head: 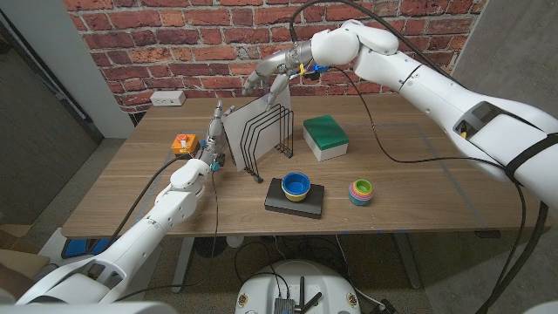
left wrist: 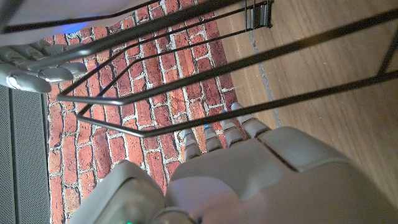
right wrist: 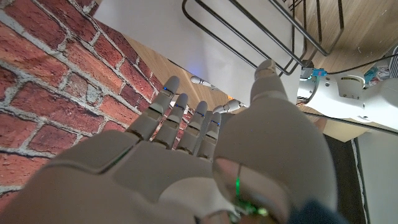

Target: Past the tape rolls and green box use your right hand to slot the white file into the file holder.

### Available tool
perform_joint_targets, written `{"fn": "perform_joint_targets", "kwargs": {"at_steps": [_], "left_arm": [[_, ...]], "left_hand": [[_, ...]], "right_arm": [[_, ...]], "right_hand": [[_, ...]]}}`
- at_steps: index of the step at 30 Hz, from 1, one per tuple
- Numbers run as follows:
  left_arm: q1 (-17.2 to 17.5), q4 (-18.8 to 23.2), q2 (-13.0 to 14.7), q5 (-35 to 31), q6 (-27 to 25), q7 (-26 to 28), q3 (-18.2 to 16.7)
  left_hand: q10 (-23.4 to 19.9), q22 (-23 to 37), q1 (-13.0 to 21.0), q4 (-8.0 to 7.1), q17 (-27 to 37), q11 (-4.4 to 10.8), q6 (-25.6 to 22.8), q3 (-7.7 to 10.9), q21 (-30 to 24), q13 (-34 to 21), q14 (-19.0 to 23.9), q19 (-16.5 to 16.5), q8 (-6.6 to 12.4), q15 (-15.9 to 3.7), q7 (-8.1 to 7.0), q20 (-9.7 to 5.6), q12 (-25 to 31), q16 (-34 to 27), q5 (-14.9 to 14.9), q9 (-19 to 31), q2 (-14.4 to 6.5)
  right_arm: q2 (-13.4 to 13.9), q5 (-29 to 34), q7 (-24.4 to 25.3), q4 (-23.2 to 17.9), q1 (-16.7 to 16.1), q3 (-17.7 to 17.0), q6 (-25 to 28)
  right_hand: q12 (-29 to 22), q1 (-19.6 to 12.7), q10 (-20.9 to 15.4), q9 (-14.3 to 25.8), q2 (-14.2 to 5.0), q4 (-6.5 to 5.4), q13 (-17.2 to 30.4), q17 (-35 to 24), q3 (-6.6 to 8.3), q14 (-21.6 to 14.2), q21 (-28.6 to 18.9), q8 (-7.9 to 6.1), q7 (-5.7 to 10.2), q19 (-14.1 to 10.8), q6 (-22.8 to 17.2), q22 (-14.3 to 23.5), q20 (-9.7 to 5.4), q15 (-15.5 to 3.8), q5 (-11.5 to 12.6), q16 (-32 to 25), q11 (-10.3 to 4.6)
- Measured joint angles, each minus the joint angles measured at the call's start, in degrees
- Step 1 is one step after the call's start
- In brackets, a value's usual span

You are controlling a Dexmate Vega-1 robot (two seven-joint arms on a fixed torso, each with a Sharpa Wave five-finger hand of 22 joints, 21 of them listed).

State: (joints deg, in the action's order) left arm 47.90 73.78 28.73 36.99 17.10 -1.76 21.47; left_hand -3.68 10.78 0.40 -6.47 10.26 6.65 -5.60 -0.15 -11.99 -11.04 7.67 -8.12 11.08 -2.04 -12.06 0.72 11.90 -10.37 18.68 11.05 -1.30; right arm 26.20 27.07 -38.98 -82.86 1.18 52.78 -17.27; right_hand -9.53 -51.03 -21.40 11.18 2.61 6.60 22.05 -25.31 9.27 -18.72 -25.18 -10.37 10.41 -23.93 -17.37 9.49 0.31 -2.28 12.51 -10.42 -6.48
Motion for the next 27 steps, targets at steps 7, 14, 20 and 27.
{"fn": "perform_joint_targets", "kwargs": {"at_steps": [7, 14, 20, 27], "left_arm": [[0.00, 0.00, -0.01, 0.00, 0.00, 0.00, 0.00], [0.00, 0.00, -0.03, 0.00, 0.01, 0.00, 0.00], [0.00, 0.00, -0.02, 0.00, 0.01, 0.01, 0.00], [0.00, 0.00, 0.00, 0.01, 0.01, 0.01, 0.00]], "left_hand": [[0.00, 0.00, 0.00, 0.00, 0.00, 0.00, 0.00, 0.00, 0.00, 0.00, 0.00, 0.00, 0.00, 0.00, 0.00, 0.00, 0.00, 0.00, 0.00, 0.00, 0.00], [0.00, 0.00, 0.00, 0.00, 0.00, 0.00, 0.00, 0.00, 0.00, 0.00, 0.00, 0.00, 0.00, 0.00, 0.00, 0.00, 0.00, 0.00, 0.00, 0.00, 0.00], [0.00, 0.00, 0.00, 0.00, 0.00, 0.00, 0.00, 0.00, 0.00, 0.00, 0.00, 0.00, 0.00, 0.00, 0.00, 0.00, 0.00, 0.00, 0.00, 0.00, 0.00], [0.00, 0.00, 0.00, 0.00, 0.00, 0.00, 0.00, 0.00, 0.00, 0.00, 0.00, 0.00, 0.00, 0.00, 0.00, 0.00, 0.00, 0.00, 0.00, 0.00, 0.00]], "right_arm": [[1.93, -0.79, 0.55, -3.81, -2.81, -1.96, 2.47], [3.90, -2.86, 2.23, -7.40, -5.82, -3.88, 8.47], [5.78, -4.35, 3.70, -11.19, -9.10, -5.75, 12.75], [7.98, -5.56, 5.97, -16.38, -12.93, -7.75, 19.74]], "right_hand": [[-0.23, 0.36, 0.04, 0.00, -0.37, 0.00, -0.27, 0.09, 0.00, 0.18, 0.43, 0.00, 0.00, 0.00, 0.00, 0.00, 0.00, -0.18, 0.00, 0.00, 0.04], [-0.44, 1.19, 0.35, 0.00, -0.70, -0.23, -0.57, 0.41, -0.23, 0.18, 0.43, 0.00, -0.31, 0.00, 0.30, 0.00, 0.00, -0.18, 0.00, -0.39, 0.35], [-0.44, 1.72, 0.35, 0.00, -0.81, -0.47, -0.80, 0.62, -0.47, 0.18, 0.88, -0.24, -0.30, -0.01, 0.30, -0.01, 0.00, -0.18, 0.00, -0.39, 0.35], [-0.67, 2.19, 0.35, 0.01, -1.28, -0.59, -1.07, 0.85, -0.59, 0.18, 1.33, -0.46, -0.31, -0.01, 0.30, -0.01, 0.00, -0.18, 0.00, -0.62, 0.35]]}}
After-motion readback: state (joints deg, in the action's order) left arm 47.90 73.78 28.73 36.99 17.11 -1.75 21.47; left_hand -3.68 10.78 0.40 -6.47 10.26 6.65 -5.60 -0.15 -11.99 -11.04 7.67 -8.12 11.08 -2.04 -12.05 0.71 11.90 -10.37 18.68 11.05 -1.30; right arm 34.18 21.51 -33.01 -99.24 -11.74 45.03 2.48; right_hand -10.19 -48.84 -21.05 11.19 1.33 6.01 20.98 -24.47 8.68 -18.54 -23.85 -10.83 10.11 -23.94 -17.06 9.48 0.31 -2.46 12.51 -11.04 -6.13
